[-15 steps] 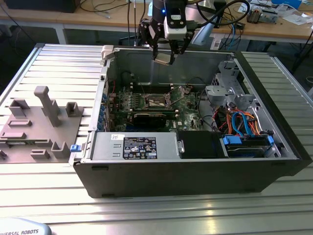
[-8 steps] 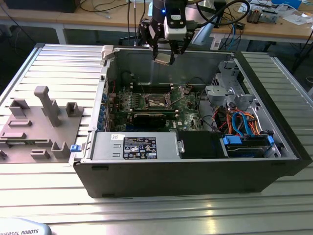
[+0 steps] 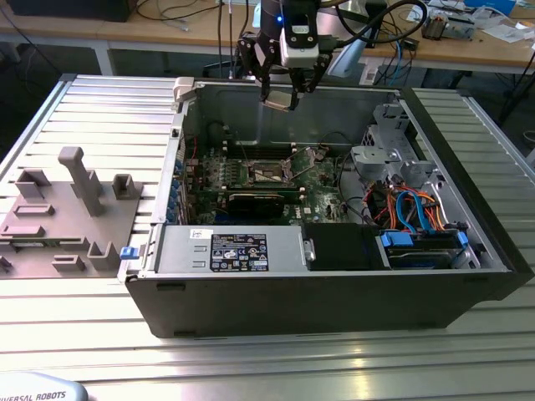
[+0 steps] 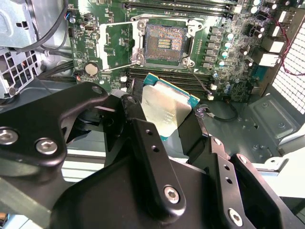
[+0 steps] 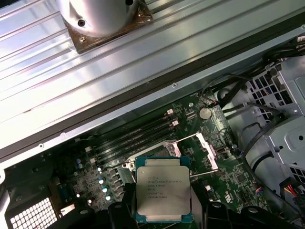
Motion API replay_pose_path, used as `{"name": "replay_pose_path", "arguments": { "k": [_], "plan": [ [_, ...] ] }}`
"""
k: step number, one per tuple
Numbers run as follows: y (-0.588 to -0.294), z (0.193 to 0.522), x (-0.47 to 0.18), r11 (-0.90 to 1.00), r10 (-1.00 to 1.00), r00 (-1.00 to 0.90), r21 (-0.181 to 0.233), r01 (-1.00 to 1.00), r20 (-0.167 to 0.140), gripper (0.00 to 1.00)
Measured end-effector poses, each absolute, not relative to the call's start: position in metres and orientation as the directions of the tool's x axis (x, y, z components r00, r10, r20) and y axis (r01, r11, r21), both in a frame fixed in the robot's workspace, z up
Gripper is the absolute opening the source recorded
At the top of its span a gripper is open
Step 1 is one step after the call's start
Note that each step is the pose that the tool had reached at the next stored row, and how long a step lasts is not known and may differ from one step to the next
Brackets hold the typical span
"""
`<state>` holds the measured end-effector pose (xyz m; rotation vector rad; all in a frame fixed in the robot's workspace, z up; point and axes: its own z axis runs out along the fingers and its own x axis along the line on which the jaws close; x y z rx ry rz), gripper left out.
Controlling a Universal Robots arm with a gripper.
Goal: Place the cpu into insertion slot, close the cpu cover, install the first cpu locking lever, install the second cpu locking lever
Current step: 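Place the cpu into insertion slot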
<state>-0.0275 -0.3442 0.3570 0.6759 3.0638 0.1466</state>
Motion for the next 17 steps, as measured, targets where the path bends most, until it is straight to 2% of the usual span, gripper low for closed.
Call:
{"name": "replay_pose_path", "arguments": {
  "k": [17],
  "plan": [
    [-0.3442, 0.3570, -0.0275, 0.900, 0.427, -0.904, 0.091, 0.427, 0.019, 0.54]
  ]
}}
